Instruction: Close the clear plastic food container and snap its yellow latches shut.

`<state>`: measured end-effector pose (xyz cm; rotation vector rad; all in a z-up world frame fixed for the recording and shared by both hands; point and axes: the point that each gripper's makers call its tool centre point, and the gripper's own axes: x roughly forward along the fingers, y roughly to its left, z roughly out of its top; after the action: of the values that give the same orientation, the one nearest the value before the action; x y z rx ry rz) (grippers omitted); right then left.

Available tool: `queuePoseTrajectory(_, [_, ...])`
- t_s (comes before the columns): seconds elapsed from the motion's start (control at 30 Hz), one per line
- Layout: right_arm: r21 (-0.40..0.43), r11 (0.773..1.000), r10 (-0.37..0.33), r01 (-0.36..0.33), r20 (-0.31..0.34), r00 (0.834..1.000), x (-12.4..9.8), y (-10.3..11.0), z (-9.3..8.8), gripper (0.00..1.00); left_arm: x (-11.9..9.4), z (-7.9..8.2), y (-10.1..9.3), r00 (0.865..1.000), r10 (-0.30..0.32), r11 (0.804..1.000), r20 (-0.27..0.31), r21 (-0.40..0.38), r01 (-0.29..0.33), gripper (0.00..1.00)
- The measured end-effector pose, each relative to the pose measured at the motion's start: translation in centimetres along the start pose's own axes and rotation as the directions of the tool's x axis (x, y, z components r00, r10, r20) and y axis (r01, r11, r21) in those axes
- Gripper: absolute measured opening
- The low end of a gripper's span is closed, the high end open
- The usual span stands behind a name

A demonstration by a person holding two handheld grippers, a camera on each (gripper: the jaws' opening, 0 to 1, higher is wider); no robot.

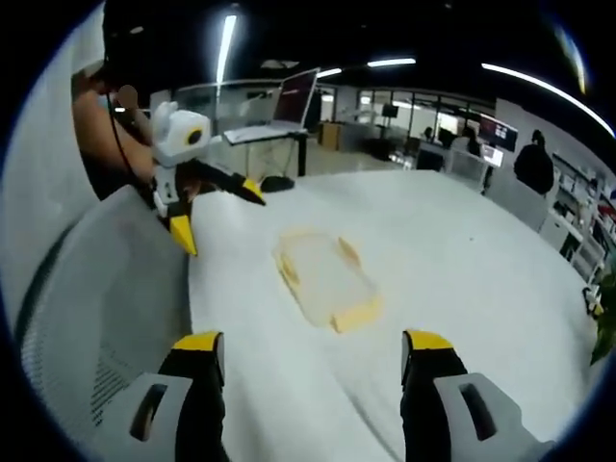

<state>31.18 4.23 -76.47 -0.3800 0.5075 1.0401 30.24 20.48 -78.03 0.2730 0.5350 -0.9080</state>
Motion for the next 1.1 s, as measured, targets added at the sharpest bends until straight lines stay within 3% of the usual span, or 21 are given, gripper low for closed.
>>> queuePoseTrajectory(1.1, [-0.091, 0.995, 0.042, -0.048, -0.057, 0.997, 2.1, -1.0, 0.6, 0.71, 0.6, -0.9, 2.1, 0.997, -0.009, 0.998, -0.074, 0.066, 0.014, 0.83])
